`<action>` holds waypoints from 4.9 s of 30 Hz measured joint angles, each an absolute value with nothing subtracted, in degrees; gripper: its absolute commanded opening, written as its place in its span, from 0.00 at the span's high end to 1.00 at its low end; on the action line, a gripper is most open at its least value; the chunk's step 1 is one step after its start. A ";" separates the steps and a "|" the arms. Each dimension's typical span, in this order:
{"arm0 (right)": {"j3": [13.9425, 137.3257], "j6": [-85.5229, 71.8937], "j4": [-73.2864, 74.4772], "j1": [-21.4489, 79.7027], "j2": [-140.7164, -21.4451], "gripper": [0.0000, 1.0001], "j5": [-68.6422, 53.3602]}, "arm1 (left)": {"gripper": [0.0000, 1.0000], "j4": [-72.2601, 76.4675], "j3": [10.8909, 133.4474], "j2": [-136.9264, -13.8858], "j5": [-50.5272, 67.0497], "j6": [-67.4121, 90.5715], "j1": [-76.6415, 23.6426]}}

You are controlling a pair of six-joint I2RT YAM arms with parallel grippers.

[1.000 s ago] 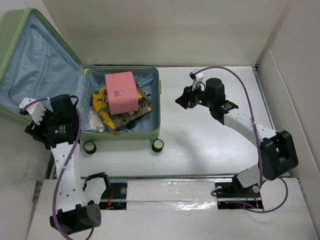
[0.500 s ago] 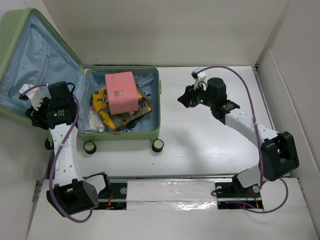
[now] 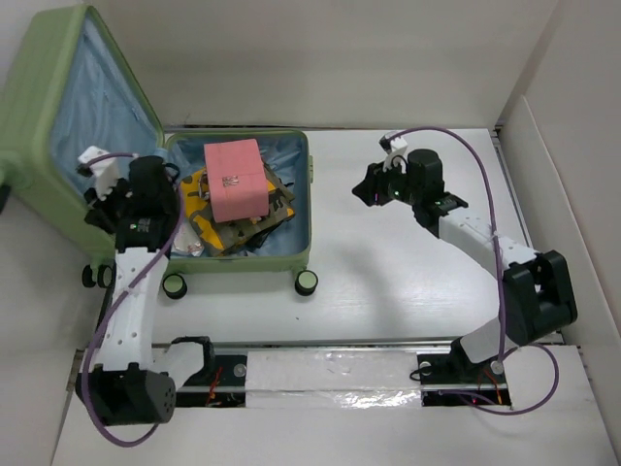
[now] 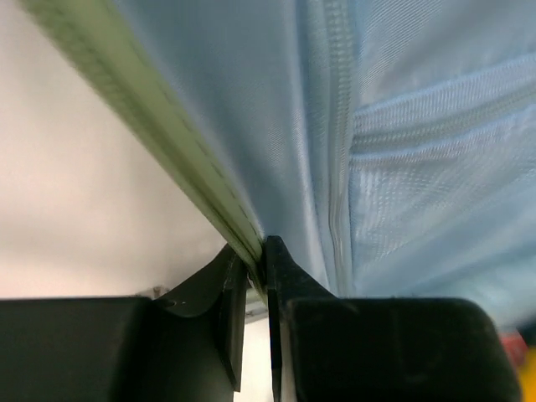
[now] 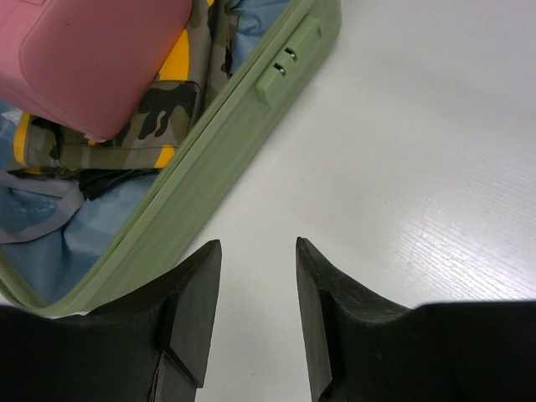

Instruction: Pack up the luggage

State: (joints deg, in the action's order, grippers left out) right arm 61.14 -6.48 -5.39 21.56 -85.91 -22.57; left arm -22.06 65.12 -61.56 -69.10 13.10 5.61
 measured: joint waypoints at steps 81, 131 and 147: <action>57.17 -12.25 -12.29 18.46 -88.33 1.00 -16.91 | 0.89 -12.91 67.68 -76.25 -4.32 29.63 22.09; 82.46 -4.97 -0.69 9.19 -114.56 0.73 -16.25 | 0.94 15.77 21.71 -60.05 -30.11 48.88 -29.54; 73.49 -13.45 0.05 -1.50 -83.13 0.90 -5.63 | 0.68 0.27 29.58 -38.00 -40.01 47.51 -49.34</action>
